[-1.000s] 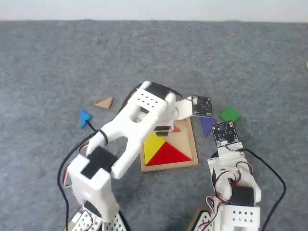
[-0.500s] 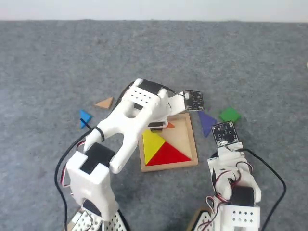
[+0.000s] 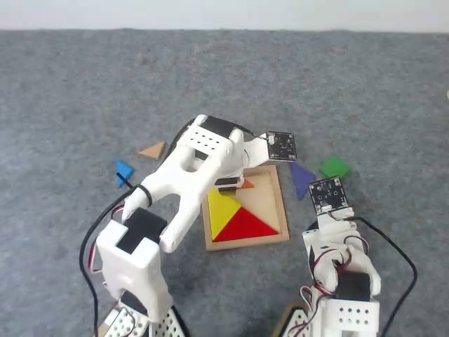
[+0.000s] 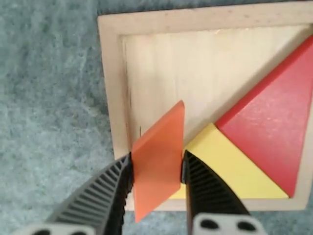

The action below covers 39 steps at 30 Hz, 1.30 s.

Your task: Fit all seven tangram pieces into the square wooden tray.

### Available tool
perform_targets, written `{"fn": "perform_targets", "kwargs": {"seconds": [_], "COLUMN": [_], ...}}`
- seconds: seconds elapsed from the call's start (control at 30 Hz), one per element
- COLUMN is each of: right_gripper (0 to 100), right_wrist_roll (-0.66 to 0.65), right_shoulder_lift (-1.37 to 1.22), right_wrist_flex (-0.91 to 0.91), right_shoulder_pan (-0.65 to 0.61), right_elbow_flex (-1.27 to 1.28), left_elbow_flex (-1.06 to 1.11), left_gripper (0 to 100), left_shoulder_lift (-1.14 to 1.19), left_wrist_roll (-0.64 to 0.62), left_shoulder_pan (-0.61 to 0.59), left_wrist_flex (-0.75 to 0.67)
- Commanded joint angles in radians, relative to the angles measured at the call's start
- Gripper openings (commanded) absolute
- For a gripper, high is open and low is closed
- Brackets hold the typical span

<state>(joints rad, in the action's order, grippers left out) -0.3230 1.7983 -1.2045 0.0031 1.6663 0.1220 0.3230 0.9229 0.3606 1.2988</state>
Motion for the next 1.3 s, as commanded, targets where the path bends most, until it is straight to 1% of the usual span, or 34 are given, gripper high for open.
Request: {"fn": "perform_targets", "kwargs": {"seconds": [0.0, 0.23, 0.43, 0.7, 0.87, 0.93, 1.0, 1.13, 1.17, 1.2, 1.27], "right_gripper": [0.9, 0.9, 0.9, 0.9, 0.9, 0.8, 0.8, 0.8, 0.8, 0.8, 0.8], "right_wrist_roll": [-0.011, -0.011, -0.011, -0.011, -0.011, -0.011, -0.011, -0.011, -0.011, -0.011, -0.011], "right_shoulder_lift": [0.016, 0.016, 0.016, 0.016, 0.016, 0.016, 0.016, 0.016, 0.016, 0.016, 0.016], "right_wrist_flex": [0.004, 0.004, 0.004, 0.004, 0.004, 0.004, 0.004, 0.004, 0.004, 0.004, 0.004], "right_shoulder_pan": [0.012, 0.012, 0.012, 0.012, 0.012, 0.012, 0.012, 0.012, 0.012, 0.012, 0.012], "right_elbow_flex": [0.015, 0.015, 0.015, 0.015, 0.015, 0.015, 0.015, 0.015, 0.015, 0.015, 0.015], "left_elbow_flex": [-0.038, -0.038, -0.038, -0.044, -0.038, -0.039, -0.051, -0.091, -0.091, -0.091, -0.088], "left_gripper": [15, 16, 26, 26, 26, 26, 21, 2, 0, 2, 2], "left_shoulder_lift": [-0.006, -0.006, -0.006, -0.012, -0.005, -0.006, -0.021, -0.087, -0.106, -0.118, -0.135], "left_wrist_roll": [0.009, 0.008, 0.006, 0.0, -0.161, -0.224, -0.308, -0.493, -0.535, -0.569, -0.612], "left_shoulder_pan": [-0.005, -0.006, -0.006, -0.006, -0.009, -0.026, -0.061, -0.163, -0.196, -0.232, -0.321], "left_wrist_flex": [-0.008, -0.008, -0.008, -0.025, -0.166, -0.192, -0.209, -0.199, -0.201, -0.199, -0.199]}}
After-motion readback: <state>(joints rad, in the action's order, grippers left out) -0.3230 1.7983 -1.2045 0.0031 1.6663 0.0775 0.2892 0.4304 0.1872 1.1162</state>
